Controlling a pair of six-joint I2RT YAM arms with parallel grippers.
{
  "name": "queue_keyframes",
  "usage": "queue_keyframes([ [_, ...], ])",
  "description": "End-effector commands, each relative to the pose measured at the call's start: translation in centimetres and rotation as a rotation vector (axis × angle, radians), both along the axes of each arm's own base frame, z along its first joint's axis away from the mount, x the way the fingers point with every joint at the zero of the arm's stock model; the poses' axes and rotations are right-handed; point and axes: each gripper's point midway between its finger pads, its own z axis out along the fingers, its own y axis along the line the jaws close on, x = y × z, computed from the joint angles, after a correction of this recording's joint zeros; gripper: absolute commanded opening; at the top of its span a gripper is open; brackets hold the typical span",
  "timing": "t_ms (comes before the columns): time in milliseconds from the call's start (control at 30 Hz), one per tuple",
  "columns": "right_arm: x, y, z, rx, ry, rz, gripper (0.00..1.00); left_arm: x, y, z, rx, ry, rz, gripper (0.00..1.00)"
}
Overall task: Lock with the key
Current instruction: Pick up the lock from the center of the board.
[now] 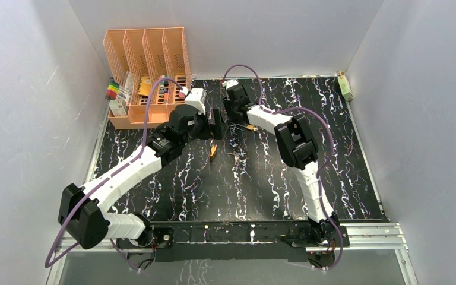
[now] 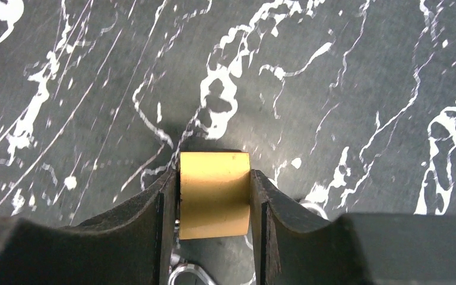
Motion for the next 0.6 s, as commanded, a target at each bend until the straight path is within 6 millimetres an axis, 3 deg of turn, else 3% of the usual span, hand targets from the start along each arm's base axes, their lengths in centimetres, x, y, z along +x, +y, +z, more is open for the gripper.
queue_keyframes([
  [0,-3.8,-0.4,0.1,0.094,0.149,0.031,0.00,0.8,-0.3,2.4,0.000,-0.096,-0.066,0.98],
  [167,-3.8,-0.2,9.2,0.287,0.085,0.055,0.00,2.5,2.0,5.3,-0.173,-0.108,-0.095,0.98],
  [233,-5.0,0.0,13.0,0.368,0.055,0.089,0.00,2.6,2.2,6.5,-0.212,-0.134,-0.147,0.98],
  [400,-7.4,-0.5,19.6,0.465,-0.009,0.110,0.00,1.7,-0.2,7.6,-0.181,-0.173,-0.367,0.98],
  [567,-9.9,-1.4,25.6,0.544,-0.062,0.118,0.00,-1.0,-3.4,7.1,-0.229,-0.103,-0.678,0.90],
])
